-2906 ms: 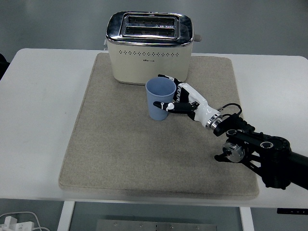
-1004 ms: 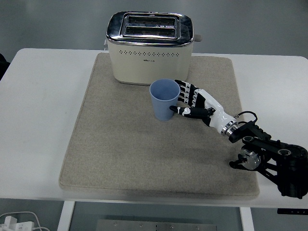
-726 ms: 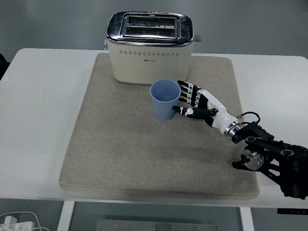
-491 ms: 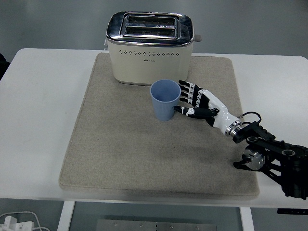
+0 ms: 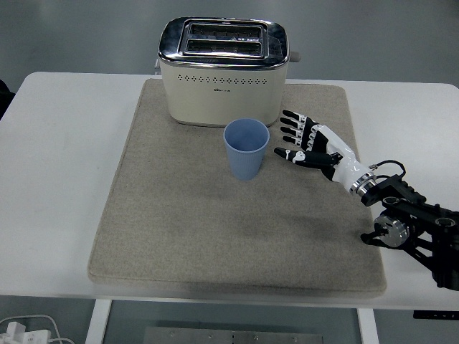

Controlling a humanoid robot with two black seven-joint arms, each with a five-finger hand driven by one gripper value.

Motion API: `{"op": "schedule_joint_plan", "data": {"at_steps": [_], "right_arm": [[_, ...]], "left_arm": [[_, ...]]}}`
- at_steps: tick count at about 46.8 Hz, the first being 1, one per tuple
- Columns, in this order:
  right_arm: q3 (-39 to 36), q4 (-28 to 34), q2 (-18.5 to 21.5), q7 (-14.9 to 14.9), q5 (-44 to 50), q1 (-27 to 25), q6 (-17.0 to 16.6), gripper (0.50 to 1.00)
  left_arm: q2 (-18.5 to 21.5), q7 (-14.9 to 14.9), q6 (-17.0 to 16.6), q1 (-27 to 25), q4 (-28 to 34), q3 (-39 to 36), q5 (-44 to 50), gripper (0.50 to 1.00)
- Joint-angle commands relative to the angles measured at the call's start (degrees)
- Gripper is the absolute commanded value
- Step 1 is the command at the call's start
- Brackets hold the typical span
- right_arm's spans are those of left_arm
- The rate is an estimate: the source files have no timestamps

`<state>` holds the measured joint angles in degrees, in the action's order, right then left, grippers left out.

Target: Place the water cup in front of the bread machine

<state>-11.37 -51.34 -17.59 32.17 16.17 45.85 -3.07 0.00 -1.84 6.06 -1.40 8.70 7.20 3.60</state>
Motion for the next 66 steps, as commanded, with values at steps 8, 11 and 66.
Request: {"op": "schedule_joint_plan", "data": {"at_steps": [8,11,66], "right_arm": [[-0.5,0.1,-3.2,0.0,-1.8,-0.1,-1.7,0.924],[-0.6,0.2,-4.6,0.0,-2.9,0.0,-2.4,0.924],[-0.4,18.4,-34.7,-0.6,-27.0,-6.6,-28.2,0.924]], "left_arm": [[0.0,0.0,0.0,0.0,0.0,0.0,-0.1,1.0],[0.0,0.0,0.0,0.0,0.0,-0.1,-0.1,1.0],[0.0,0.0,0.0,0.0,0.0,0.0,-0.1,1.0]]}}
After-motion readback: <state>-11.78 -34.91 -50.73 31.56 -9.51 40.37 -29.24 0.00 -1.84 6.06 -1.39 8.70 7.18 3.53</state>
